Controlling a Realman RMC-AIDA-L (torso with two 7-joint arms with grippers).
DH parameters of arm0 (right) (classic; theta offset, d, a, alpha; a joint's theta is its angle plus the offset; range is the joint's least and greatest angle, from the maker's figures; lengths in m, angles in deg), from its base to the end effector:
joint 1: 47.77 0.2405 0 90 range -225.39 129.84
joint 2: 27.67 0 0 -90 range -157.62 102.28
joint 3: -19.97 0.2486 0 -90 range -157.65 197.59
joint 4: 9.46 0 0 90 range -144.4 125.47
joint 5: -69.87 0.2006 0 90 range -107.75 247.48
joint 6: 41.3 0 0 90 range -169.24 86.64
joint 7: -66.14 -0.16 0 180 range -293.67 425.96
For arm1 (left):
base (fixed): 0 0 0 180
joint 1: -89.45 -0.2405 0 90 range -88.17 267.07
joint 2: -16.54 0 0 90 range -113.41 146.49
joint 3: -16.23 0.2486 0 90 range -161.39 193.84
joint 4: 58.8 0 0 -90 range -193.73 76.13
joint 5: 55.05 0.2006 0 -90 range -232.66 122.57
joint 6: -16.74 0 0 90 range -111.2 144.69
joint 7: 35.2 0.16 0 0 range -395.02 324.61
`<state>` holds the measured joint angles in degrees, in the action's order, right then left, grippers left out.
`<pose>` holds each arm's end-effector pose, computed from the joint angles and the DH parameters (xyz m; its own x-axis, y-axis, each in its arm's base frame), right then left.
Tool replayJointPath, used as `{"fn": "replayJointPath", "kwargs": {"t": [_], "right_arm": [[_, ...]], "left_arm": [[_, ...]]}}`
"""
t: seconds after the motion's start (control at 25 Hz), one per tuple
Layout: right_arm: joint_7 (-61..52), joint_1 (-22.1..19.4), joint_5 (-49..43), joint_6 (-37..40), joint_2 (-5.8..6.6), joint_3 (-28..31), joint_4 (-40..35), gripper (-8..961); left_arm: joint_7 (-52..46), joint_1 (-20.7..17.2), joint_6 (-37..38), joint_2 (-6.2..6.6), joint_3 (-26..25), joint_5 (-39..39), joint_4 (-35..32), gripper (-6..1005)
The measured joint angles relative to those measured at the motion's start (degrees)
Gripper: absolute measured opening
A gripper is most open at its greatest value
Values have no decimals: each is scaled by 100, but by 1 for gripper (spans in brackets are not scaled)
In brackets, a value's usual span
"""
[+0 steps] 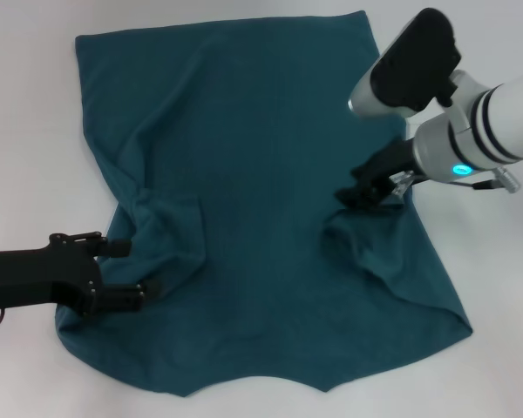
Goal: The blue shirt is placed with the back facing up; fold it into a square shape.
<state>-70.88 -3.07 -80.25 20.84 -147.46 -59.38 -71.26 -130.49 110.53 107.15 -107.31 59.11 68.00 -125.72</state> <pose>0.1510 0.4232 -0.0318 0.9030 -0.4195 0.0926 -0.2956 -0.7631 -0.5748 -0.2530 0.3117 0.0288 0.8462 0.4011 0.3508 0.5080 -0.8059 -0.3041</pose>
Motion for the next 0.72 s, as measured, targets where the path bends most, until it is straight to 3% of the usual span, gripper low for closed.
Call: {"fn": "replayJointPath", "kwargs": {"t": [0.08,0.2,0.4,0.6,0.72], "right_arm": [[-131,12,-259,54,2,73,-2,182],[-499,11,-898,276,0,103,-107,422],[-852,-8,-1565,651,-9,143,-160,637],[-887,56,-1614,241,-9,331,486,640],[-898,176,-1647,-330,-3,407,1168,515]], "left_arm": [[1,3,3,4,-9,0,-1,842],[2,7,4,10,-7,0,-22,842],[2,38,1,9,-5,0,-25,841],[6,50,-3,-5,11,0,-20,842],[-13,55,-2,-7,17,0,-20,842]]}}
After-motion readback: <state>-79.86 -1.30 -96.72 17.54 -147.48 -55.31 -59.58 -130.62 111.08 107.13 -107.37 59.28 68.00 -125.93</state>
